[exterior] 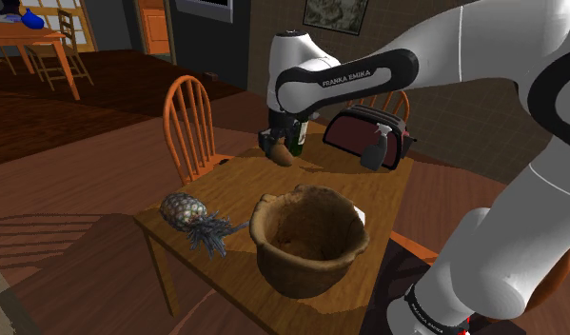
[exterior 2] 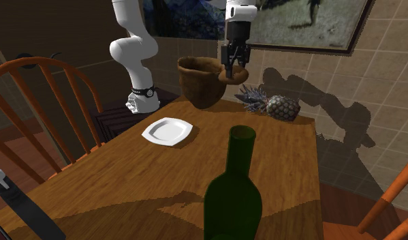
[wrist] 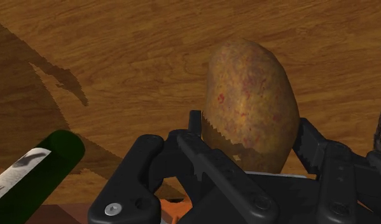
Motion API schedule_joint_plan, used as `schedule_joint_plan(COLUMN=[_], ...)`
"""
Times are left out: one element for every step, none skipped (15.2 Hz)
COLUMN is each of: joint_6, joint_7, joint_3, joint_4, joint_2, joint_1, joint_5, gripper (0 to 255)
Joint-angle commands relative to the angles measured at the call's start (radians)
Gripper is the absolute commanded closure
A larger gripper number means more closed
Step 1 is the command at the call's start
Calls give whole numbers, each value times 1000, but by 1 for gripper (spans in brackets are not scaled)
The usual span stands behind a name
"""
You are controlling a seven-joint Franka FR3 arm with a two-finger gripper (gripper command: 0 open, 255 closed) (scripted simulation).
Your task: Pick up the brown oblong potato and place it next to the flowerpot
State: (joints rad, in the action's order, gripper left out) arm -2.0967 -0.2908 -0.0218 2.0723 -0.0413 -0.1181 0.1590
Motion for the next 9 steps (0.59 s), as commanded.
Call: schedule_joint_plan(joint_6=[-28, -40, -53, -66, -79, -92, -105, -118, -131], joint_7=[-3, -6, -8, -10, -12, -15, -17, -19, -22], joint_3=[1, 1, 1, 1, 2, 2, 2, 2, 2], joint_4=[19, 27, 36, 44, 52, 59, 67, 74, 81], joint_2=[8, 13, 18, 23, 28, 33, 39, 44, 50], joint_1=[1, 1, 1, 2, 2, 2, 2, 2, 3], joint_5=[3, 4, 5, 7, 9, 10, 12, 14, 15], gripper=[255, 255, 255, 255, 255, 255, 255, 255, 255])
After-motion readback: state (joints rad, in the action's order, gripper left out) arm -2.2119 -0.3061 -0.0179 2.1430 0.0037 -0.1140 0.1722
